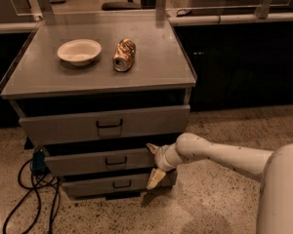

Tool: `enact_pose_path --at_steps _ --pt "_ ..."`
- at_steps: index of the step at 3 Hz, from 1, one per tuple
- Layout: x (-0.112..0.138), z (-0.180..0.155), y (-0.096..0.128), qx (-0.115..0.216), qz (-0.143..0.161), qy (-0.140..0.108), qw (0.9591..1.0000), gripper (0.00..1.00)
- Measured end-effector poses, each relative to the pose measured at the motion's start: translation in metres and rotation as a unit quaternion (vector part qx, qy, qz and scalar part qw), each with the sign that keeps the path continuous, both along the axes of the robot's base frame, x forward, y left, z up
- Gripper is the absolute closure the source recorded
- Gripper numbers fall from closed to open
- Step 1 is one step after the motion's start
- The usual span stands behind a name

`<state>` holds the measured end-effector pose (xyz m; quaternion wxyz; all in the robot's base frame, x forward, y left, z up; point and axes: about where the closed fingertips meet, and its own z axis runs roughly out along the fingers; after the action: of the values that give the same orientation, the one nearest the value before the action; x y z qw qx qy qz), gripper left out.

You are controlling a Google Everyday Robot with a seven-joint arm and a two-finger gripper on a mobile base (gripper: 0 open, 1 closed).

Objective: Open middle drawer

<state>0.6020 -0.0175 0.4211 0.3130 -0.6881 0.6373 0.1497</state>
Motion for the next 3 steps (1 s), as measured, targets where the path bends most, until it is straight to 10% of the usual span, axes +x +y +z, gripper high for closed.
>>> enact_pose_path --at_steps 3 --pt "0.018 0.003 -0.004 -0.013 -0.023 -0.013 0.9996 0.00"
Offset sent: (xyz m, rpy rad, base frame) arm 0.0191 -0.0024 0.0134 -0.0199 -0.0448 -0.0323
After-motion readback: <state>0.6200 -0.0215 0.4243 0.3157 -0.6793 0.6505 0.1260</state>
